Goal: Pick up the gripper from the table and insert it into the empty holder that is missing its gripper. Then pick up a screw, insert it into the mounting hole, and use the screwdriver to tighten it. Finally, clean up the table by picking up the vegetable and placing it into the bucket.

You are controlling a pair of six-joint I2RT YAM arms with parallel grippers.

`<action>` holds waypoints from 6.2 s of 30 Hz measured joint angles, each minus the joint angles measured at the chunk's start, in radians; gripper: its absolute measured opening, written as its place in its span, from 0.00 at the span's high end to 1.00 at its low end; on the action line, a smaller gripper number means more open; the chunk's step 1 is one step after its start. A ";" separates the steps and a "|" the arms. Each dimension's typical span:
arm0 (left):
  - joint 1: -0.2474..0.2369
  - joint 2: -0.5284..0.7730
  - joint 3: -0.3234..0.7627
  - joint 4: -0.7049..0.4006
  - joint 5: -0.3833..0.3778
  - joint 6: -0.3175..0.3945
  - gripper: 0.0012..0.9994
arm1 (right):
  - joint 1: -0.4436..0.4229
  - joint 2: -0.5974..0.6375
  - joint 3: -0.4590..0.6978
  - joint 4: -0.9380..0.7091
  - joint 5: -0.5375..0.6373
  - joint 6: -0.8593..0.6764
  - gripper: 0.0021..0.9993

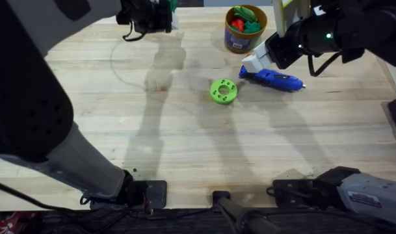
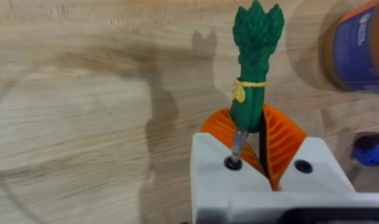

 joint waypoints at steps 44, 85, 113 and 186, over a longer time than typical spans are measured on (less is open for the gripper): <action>-0.341 0.185 0.116 0.366 0.148 -0.012 0.94 | 0.000 -0.043 0.000 -0.100 0.000 0.000 0.03; -0.145 -0.104 0.125 -0.220 0.043 0.124 0.00 | 0.000 -0.162 -0.001 -0.098 0.000 0.108 0.03; -0.093 -0.324 0.129 -0.721 0.016 0.258 0.00 | 0.000 -0.163 -0.001 -0.101 0.000 0.278 0.03; -0.093 -0.324 0.129 -0.721 0.016 0.258 0.00 | 0.000 -0.163 -0.001 -0.101 0.000 0.278 0.03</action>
